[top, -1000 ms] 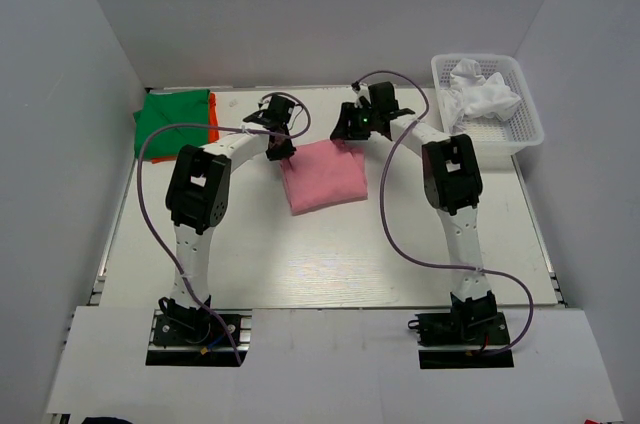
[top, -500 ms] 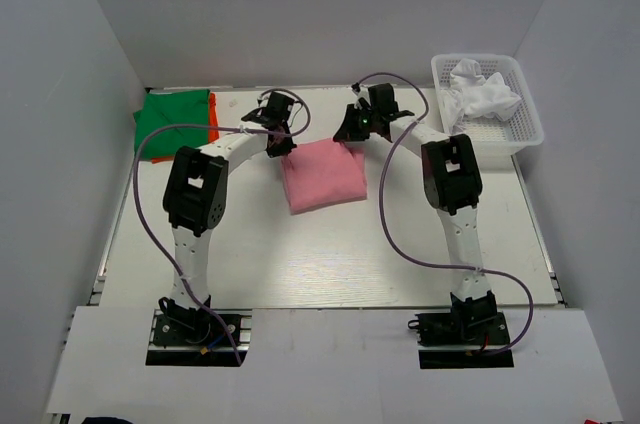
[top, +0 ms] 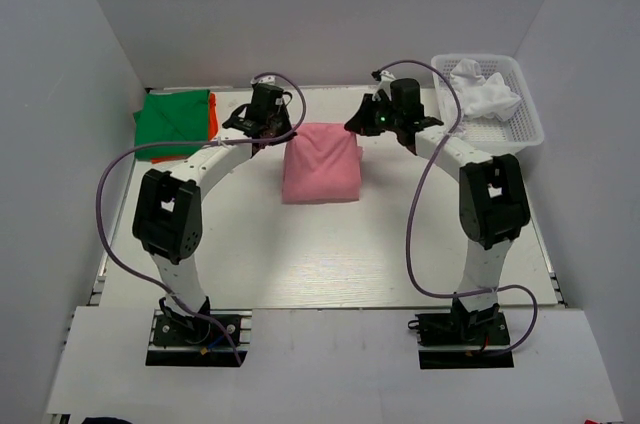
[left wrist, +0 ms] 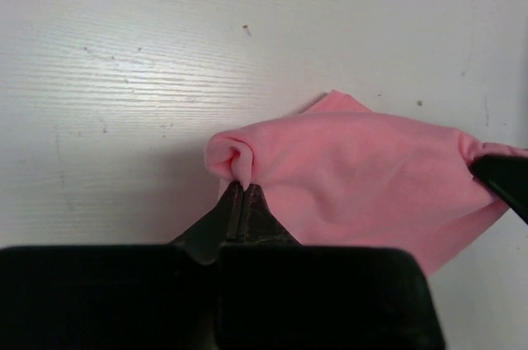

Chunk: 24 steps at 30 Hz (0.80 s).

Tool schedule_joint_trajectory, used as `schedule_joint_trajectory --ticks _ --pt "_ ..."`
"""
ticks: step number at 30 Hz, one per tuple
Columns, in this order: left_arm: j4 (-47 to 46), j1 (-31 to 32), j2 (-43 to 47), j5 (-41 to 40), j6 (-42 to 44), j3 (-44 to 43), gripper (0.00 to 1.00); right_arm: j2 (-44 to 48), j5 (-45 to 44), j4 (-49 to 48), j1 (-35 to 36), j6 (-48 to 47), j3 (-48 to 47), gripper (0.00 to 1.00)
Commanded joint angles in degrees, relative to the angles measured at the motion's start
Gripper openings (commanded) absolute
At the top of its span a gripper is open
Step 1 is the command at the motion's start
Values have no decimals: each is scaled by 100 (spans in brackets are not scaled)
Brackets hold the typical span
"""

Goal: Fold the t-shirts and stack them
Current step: Fold the long partially folded tshirt into a neat square

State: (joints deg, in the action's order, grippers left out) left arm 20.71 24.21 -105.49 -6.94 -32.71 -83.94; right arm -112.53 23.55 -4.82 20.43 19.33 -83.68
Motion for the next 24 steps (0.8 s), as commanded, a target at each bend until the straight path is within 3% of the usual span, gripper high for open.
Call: schedule_joint_trajectory --ticks 1,8,20,24 --pt "-497 31 354 395 142 62 0 495 -526 -362 -21 18 413 0" --pt "-314 31 -427 149 247 -552 0 -47 -711 15 -47 -26 -42 0" --pt "-321 -83 -1834 -123 318 -1685 0 -1078 -2073 8 -241 782 -641 0" --pt "-462 -83 -2167 -123 511 -1958 0 -1333 -1881 -98 -337 713 -728 0"
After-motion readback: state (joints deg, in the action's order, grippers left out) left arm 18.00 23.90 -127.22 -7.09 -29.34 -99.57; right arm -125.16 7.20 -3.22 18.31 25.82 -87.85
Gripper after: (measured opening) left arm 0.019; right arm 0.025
